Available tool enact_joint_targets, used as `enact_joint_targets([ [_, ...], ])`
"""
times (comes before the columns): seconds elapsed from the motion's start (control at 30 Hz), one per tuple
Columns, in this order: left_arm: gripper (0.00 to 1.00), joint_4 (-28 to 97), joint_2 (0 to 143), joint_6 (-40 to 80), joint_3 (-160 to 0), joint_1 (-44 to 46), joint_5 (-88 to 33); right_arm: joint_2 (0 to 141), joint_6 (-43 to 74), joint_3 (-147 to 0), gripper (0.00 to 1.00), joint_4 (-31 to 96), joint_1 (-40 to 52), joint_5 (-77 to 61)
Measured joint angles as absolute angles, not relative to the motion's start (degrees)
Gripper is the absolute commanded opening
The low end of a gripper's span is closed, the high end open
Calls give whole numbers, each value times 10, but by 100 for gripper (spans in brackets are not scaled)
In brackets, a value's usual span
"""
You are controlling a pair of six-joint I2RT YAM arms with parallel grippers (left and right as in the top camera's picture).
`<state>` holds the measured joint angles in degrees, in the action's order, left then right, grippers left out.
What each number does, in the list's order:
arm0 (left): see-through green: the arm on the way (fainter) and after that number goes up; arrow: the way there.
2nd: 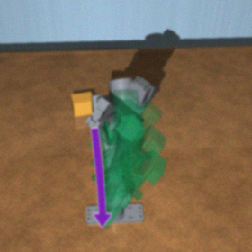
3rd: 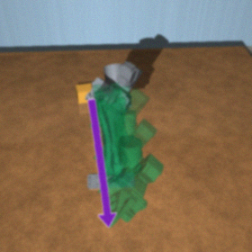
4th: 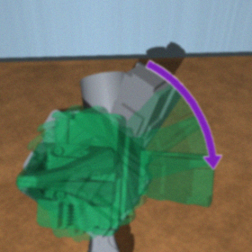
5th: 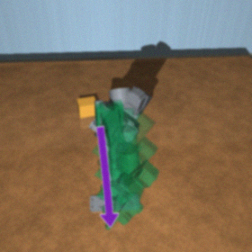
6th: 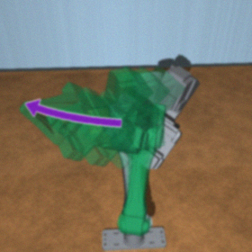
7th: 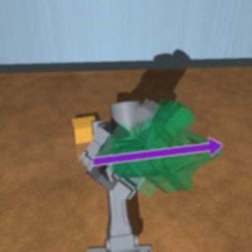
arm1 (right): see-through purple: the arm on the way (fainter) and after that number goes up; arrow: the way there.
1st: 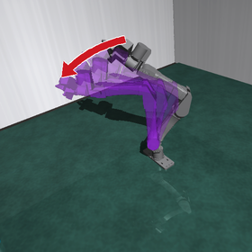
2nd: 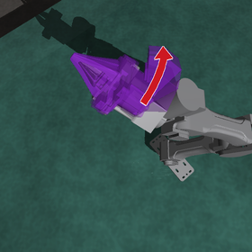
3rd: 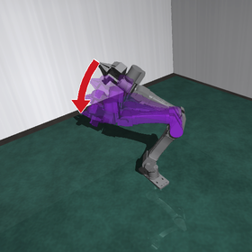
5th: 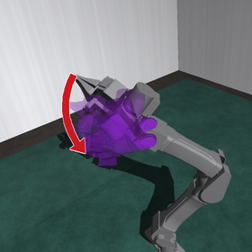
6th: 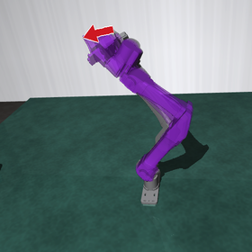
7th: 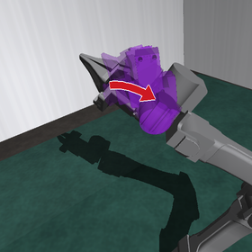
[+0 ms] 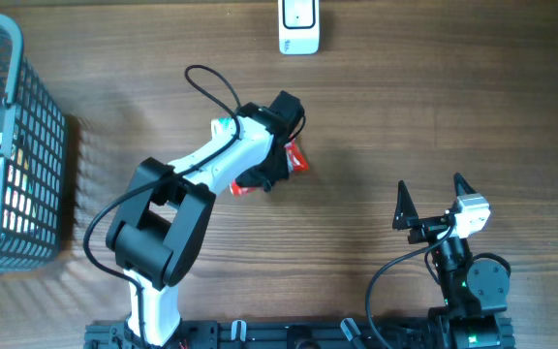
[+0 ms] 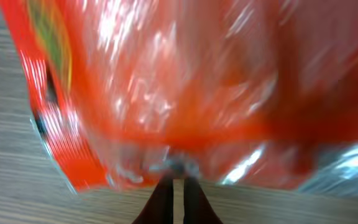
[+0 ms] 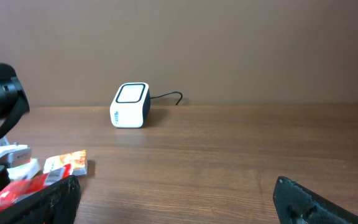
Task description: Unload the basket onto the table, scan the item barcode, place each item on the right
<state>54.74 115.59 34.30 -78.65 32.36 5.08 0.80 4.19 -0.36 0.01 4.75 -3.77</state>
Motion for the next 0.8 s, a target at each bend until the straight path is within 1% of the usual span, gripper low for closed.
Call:
enact_joint_targets([
  [0.13,4,589,1155,348,-802,314,53,8,42,-4,100,0,48,-38],
  [0.27,4,640,1127,345,-895,314,46,8,42,-4,100,0,48,-38],
  [0.3,4,631,1101,343,-928,314,46,8,42,-4,100,0,48,-38],
  [0.4,4,582,1047,342,-957,312,54,8,42,-4,100,0,48,-38],
  [0.5,4,565,1032,342,-960,309,67,8,42,-4,100,0,48,-38],
  [0.63,4,544,1068,342,-937,307,75,8,42,-4,100,0,48,-38],
  [0.77,4,532,1136,344,-914,307,76,8,42,-4,100,0,48,-38],
  [0.8,5,532,1157,345,-913,307,76,8,42,-4,100,0,48,-38],
])
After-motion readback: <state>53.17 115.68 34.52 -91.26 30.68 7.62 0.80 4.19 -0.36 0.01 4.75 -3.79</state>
